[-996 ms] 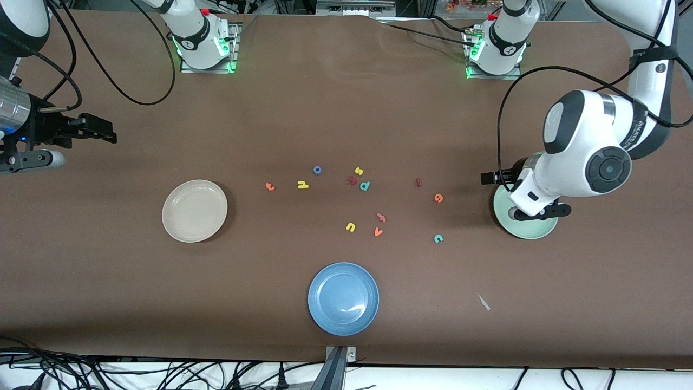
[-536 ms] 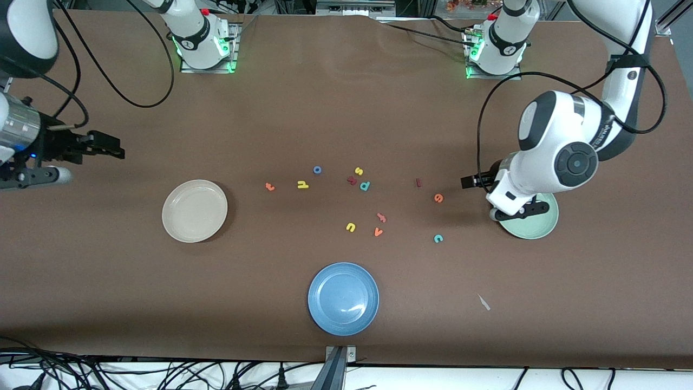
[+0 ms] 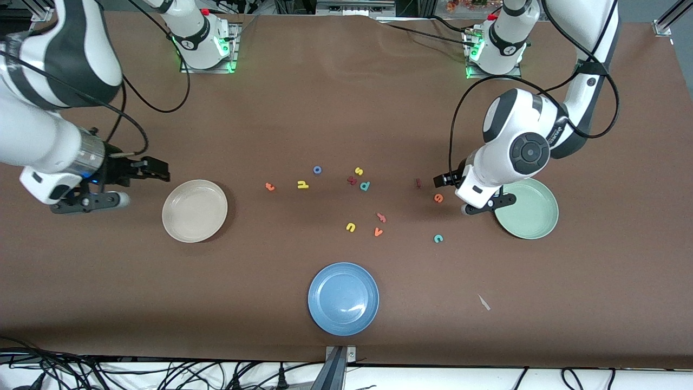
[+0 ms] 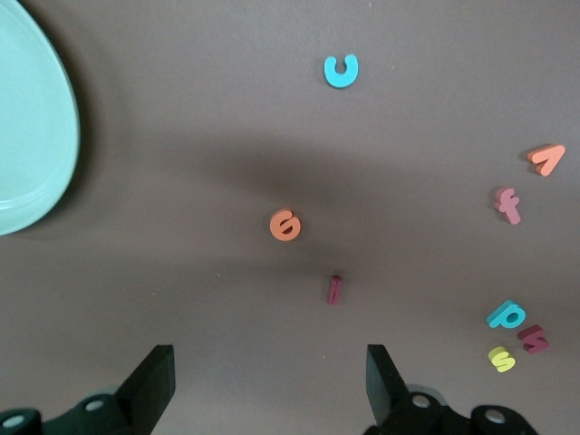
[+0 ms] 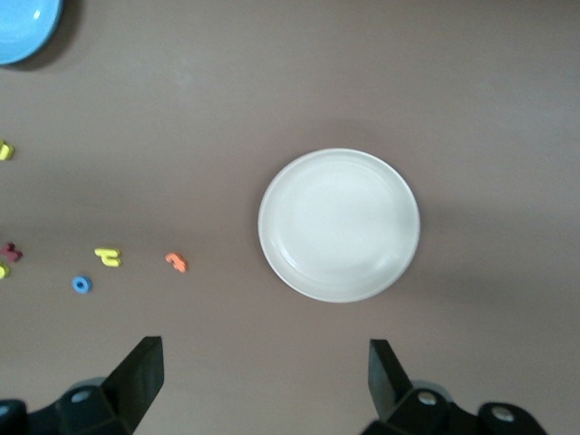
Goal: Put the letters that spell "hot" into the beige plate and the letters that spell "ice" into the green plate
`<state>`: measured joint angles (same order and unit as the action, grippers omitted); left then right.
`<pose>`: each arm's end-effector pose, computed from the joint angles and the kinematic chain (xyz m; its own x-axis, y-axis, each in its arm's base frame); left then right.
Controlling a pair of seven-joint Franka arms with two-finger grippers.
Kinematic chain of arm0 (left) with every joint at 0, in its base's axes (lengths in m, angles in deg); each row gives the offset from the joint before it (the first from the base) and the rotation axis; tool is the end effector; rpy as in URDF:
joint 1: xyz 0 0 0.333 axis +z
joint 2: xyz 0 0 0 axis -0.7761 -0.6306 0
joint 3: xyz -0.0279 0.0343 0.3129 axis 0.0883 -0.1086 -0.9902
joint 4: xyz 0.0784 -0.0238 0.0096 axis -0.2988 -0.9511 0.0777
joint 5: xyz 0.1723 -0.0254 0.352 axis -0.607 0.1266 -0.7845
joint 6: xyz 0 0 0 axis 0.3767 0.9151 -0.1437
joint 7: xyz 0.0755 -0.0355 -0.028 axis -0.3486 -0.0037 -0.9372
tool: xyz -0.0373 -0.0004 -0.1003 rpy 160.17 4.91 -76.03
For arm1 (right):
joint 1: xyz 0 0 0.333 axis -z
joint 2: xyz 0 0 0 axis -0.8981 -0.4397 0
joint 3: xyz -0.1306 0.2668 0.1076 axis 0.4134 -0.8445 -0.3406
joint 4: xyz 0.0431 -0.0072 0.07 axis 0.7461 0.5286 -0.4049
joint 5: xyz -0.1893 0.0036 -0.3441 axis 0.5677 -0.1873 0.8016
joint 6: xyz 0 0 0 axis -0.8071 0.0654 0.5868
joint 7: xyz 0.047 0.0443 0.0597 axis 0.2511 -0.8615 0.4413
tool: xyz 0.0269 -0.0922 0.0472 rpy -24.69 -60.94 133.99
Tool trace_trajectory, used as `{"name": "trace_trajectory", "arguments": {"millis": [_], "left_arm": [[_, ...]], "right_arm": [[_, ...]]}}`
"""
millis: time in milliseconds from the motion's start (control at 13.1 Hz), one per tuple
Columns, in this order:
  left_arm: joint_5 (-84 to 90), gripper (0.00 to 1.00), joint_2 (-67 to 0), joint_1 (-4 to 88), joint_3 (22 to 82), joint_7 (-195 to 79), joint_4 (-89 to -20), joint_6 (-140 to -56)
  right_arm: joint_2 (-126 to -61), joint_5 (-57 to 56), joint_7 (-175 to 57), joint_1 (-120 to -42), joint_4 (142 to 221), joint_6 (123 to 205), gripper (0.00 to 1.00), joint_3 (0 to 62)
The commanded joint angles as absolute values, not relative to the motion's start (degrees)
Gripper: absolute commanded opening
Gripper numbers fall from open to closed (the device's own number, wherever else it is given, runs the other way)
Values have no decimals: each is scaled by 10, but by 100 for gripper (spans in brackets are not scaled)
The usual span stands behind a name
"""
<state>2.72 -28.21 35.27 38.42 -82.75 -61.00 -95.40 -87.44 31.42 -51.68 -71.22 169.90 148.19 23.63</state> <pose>0.5701 -0.2185 0.3212 0.9314 0.2571 -0.2576 0.2720 -0.9620 0.0230 0.6350 0.1083 0.4826 0.9904 0.1062 -0.0882 0.0983 -0.9911 -0.0901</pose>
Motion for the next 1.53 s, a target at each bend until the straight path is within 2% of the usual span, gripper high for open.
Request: {"name": "trace_trajectory", "arguments": {"millis": [0,230,383,613,766,996,1302,1455], "left_arm": [[43,92,-271,345,388,-844,-643,-997],[43,92,-262,339,415,-873,-705,-1084],[43,88,-264,339,429,-886,-745,-1145],[42,86,-288,327,438,-915,-775,-1233],[39,79,-310,324,438,-920,-775,-1256],[36,75,-338,317,437,-920,-774,-1291],[34,63,-358,314,437,-920,-774,-1308],[33,56,-358,313,437,-920,-774,-1307]], "right_arm": [[-909,303,-458,-700,1707,1543,100,188],[-936,306,-390,-701,1743,1630,100,150],[-950,314,-346,-701,1780,1695,100,121],[-966,376,-276,-702,1823,1769,100,92],[-967,405,-253,-702,1851,1791,100,76],[-964,428,-240,-702,1912,1839,100,74],[-961,429,-237,-703,2017,1969,100,63],[-962,438,-233,-703,2044,1993,100,63]]}}
